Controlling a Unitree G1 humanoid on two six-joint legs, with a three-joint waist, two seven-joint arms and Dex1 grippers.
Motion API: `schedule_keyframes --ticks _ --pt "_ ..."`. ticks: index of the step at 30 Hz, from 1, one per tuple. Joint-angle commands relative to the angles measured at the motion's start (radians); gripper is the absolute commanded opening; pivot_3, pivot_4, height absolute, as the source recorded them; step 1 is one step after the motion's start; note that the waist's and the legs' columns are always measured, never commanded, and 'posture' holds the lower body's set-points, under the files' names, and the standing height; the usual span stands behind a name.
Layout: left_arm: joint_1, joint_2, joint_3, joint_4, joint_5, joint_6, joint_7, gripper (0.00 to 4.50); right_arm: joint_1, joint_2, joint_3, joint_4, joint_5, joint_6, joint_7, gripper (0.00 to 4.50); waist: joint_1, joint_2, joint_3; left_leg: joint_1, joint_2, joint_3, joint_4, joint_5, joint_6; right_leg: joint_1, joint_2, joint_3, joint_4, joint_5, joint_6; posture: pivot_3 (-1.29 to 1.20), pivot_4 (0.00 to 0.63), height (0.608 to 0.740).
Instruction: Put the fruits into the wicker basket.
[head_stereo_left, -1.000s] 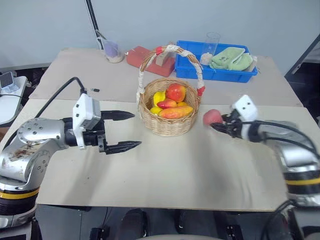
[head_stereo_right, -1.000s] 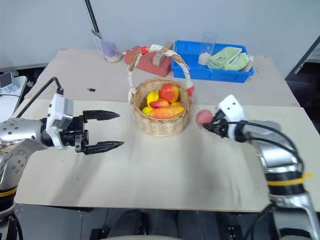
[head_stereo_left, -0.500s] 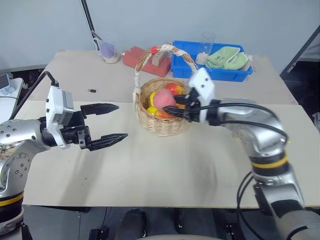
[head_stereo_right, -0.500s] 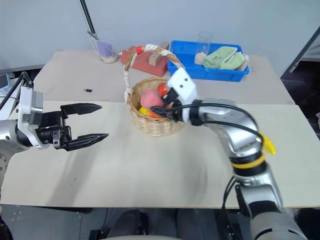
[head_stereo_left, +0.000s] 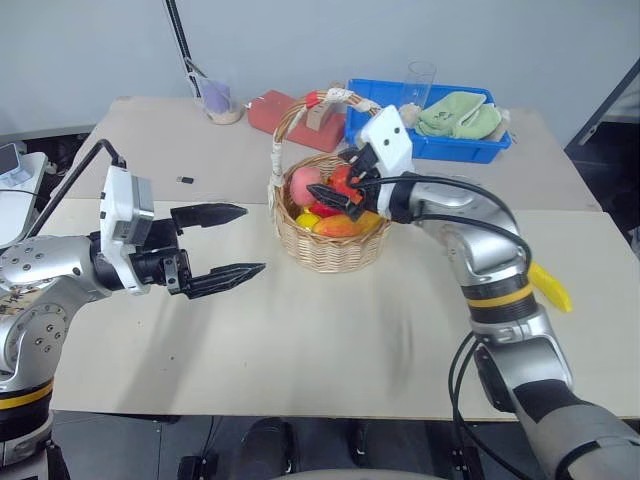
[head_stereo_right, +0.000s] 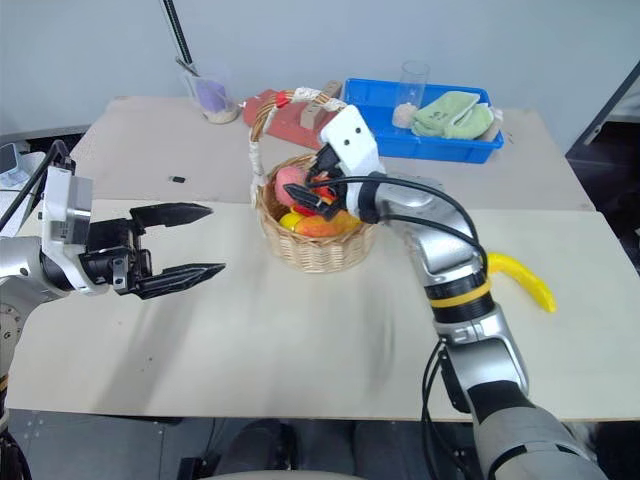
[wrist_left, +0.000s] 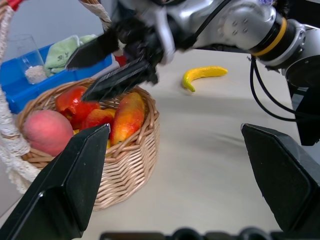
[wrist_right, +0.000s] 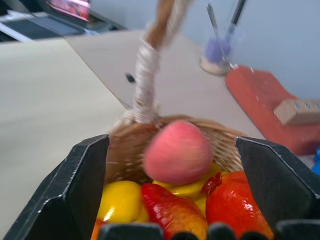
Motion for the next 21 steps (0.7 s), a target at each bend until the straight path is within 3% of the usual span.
schedule_keyframes --ticks 1,7,12,16,21 --pt "-0.026 0.004 -0.016 -0.030 -0.015 -0.007 -0.015 4.50 0.067 -0.138 -0.073 -0.224 0.126 0.112 0.131 4.47 0.003 0.000 0.000 0.000 0.000 0.000 0.000 0.000 0.000 0.001 0.000 0.000 0.000 0.000 0.000 0.00 0.150 0.726" --pt "-0.058 -0.009 -0.104 -0.062 0.010 -0.017 -0.025 4.50 0.310 -0.466 -0.231 -0.422 0.277 0.205 0.324 4.47 0.015 0.000 0.000 0.002 -0.001 -0.003 0.000 -0.002 0.003 0.005 -0.002 -0.005 -0.003 0.000 0.000 0.00 0.150 0.726" --pt "-0.101 -0.042 -0.177 -0.104 0.005 -0.005 -0.012 4.50 0.554 -0.704 -0.379 -0.330 0.170 0.106 0.384 4.47 0.019 0.000 0.000 0.002 -0.002 -0.004 0.001 -0.002 0.003 0.007 -0.002 -0.004 -0.005 -0.001 0.001 0.00 0.150 0.726" --pt "-0.154 -0.082 -0.227 -0.101 0.001 0.004 -0.002 4.50 0.702 -0.773 -0.428 -0.196 0.053 -0.003 0.359 4.47 0.018 -0.001 0.001 0.003 -0.003 -0.004 0.002 -0.002 0.003 0.008 -0.001 -0.002 -0.004 -0.002 0.003 0.00 0.150 0.726" --pt "-0.196 -0.110 -0.287 -0.088 0.022 0.003 -0.018 4.50 0.727 -0.751 -0.407 -0.001 -0.039 -0.090 0.283 4.47 0.010 -0.001 0.001 0.004 -0.003 -0.003 0.002 -0.002 0.003 0.008 0.000 0.001 -0.003 -0.003 0.004 0.00 0.150 0.726"
